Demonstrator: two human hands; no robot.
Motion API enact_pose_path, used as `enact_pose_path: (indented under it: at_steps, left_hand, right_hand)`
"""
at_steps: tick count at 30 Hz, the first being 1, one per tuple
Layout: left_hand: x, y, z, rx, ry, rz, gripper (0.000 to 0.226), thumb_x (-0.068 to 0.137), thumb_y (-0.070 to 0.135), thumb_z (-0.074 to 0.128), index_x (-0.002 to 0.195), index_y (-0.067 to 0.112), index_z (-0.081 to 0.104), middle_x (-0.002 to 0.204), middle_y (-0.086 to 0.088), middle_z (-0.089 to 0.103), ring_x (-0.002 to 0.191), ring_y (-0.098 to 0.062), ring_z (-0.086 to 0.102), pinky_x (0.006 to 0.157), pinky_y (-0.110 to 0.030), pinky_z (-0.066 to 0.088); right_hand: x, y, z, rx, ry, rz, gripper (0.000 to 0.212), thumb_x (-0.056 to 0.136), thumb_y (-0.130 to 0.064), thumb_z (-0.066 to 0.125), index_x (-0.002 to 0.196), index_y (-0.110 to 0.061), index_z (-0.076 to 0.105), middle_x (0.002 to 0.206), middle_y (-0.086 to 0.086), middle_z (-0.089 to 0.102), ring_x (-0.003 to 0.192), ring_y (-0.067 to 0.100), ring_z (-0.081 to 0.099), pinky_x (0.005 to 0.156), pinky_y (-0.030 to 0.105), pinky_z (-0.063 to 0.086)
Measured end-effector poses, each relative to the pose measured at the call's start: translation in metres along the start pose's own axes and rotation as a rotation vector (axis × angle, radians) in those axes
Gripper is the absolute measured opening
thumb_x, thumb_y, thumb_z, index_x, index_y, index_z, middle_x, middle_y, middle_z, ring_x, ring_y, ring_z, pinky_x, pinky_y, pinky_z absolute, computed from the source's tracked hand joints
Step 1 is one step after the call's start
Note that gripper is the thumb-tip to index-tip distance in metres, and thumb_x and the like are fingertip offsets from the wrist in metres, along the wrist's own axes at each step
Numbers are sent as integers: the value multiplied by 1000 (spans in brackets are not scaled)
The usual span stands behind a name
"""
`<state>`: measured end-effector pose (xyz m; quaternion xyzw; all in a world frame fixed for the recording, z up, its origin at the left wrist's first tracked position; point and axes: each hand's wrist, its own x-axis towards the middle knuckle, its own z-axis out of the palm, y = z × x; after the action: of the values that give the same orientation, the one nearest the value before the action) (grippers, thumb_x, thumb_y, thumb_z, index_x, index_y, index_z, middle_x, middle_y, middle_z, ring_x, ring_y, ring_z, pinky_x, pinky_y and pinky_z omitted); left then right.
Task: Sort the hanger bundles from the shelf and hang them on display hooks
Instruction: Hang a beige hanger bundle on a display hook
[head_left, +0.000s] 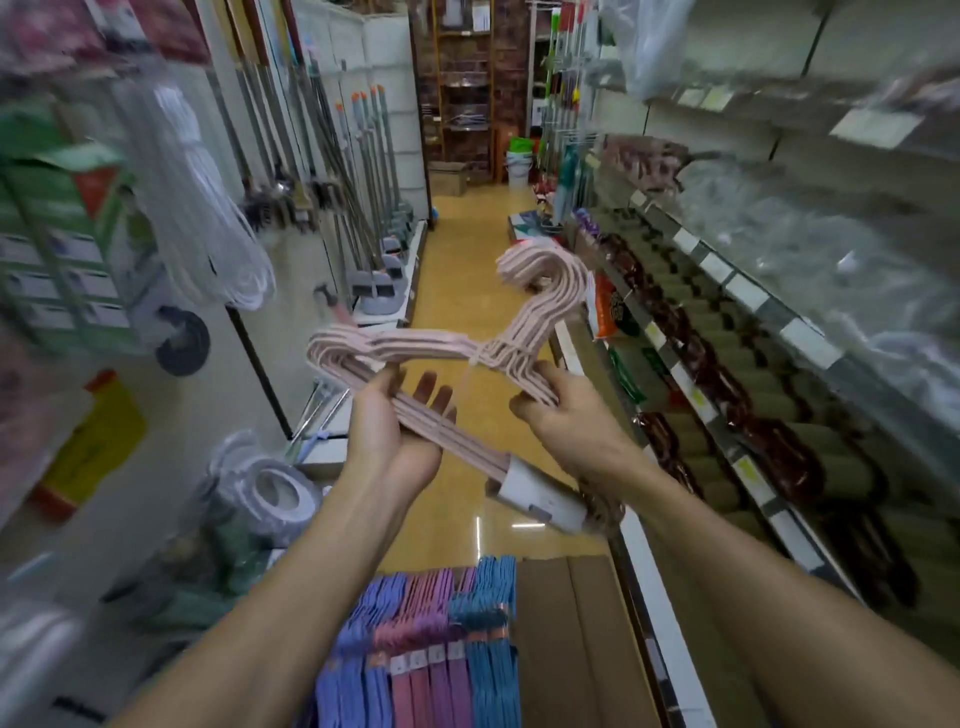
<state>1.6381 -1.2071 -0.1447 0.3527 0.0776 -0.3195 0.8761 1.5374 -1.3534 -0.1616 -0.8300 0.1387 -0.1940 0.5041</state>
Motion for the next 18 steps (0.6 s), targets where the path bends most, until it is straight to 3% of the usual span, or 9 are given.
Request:
enact_pose_path:
  at_steps: [3, 7, 10, 13, 16, 18]
  left_hand:
    - [-31, 37, 33, -10, -21, 12, 9, 99, 22, 48, 96, 20, 56, 93, -4, 60, 98, -25, 60, 108, -41, 39]
    - [-67, 65, 58, 30, -55, 73, 21, 102, 17, 41, 86, 16, 55, 80, -3, 59, 81, -23, 59, 111, -43, 36]
    - [-92, 75, 68, 26, -57, 120, 24, 103, 16, 38, 84, 16, 52, 71, -3, 58, 72, -22, 55, 100, -40, 37]
    - [-120, 79, 73, -61, -70, 153, 21, 101, 13, 40, 89, 8, 57, 84, -8, 60, 80, -22, 58, 102, -41, 40]
    - [-145, 81, 72, -145, -91, 195, 9, 100, 10, 39, 104, 11, 47, 102, -11, 49, 99, -27, 51, 111, -41, 34]
    - [-164, 82, 72, -130, -68, 240, 9, 99, 9, 39, 95, 13, 46, 98, -12, 43, 93, -29, 47, 96, -38, 36]
  right_hand:
    - [0, -57, -16, -30, 13, -20, 14, 89, -20, 57, 90, -34, 59, 66, -5, 54, 59, 12, 50, 53, 36, 42]
    - [-4, -109, -28, -97, 41, -88, 14, 92, -19, 57, 88, -33, 58, 75, 3, 61, 70, 23, 59, 64, 47, 52]
    - [-10, -136, -32, -125, 56, -155, 9, 94, -21, 54, 93, -27, 60, 75, -1, 62, 72, 18, 61, 63, 39, 50]
    - [-18, -155, -34, -133, 59, -220, 11, 95, -21, 52, 90, -28, 60, 68, -9, 60, 58, 1, 55, 50, 19, 41]
    - [-27, -169, -36, -138, 19, -260, 11, 92, -18, 53, 87, -25, 60, 66, -6, 59, 56, 6, 52, 49, 25, 39]
    - [-34, -175, -35, -120, 0, -292, 11, 92, -19, 54, 86, -26, 60, 64, -7, 59, 52, 5, 50, 46, 22, 38]
